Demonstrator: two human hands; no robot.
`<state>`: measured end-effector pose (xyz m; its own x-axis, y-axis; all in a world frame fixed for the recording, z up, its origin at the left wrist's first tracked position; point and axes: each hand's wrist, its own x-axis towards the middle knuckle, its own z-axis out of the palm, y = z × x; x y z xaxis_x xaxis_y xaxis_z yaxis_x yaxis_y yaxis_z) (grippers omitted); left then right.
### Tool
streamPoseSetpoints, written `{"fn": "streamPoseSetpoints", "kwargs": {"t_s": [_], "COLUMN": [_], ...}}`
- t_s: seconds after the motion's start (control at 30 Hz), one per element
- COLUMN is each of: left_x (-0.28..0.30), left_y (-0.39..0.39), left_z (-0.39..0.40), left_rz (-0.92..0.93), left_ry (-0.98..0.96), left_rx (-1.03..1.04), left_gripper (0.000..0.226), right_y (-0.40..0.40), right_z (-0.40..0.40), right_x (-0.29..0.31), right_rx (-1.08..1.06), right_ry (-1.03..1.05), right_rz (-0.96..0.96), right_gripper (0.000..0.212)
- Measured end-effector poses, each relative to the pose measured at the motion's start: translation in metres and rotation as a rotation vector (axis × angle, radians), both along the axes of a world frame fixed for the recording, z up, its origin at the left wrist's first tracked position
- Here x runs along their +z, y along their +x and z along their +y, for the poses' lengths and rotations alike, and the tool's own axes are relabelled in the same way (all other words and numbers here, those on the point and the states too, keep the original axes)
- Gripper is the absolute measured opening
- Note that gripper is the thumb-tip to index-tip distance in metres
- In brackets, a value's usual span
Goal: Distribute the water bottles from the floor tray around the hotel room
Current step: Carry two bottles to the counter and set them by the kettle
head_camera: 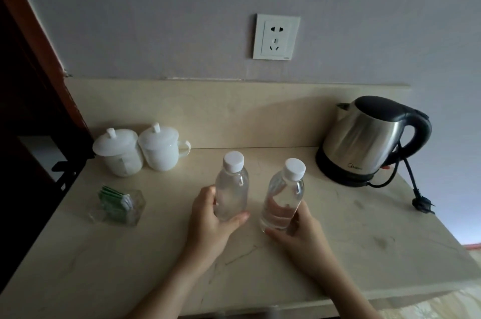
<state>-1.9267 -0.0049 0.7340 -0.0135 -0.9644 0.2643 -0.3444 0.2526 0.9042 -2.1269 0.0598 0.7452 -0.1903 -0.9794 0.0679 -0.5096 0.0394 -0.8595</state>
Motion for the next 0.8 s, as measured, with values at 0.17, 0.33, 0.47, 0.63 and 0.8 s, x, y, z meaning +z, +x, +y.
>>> {"fn": "streamPoseSetpoints", "kwargs": {"t_s": [0.17, 0.33, 0.47, 0.63, 0.8], "left_x": [0.003, 0.010, 0.003, 0.000, 0.002], "left_y": [0.006, 0.000, -0.015, -0.020, -0.015], "left_z": [-0.045, -0.073, -0.069, -0.079, -0.100], "left_rz": [0.188, 0.183, 0.086, 0.070, 0.109], "left_ry": [0.208, 0.288, 0.222, 0.118, 0.119], "left_rx": [-0.284, -0.417, -0.225, -0.166, -0.256], "left_gripper": [0.073, 0.062, 0.081, 0.055, 0.052], "right_y": [0.004, 0.009, 0.009, -0.002, -0.003], "right_z": [-0.039, -0.082, -0.084, -0.083, -0.099], "right_x": [0.008, 0.005, 0.002, -0.001, 0.002], "right_rx": [-0.131, -0.258, -0.258, -0.152, -0.181], "right_ry": [0.003, -0.045, -0.098, -0.097, -0.094], "right_rz": [0.000, 0.092, 0.053, -0.050, -0.053], "right_gripper": [0.047, 0.056, 0.059, 0.054, 0.047]}}
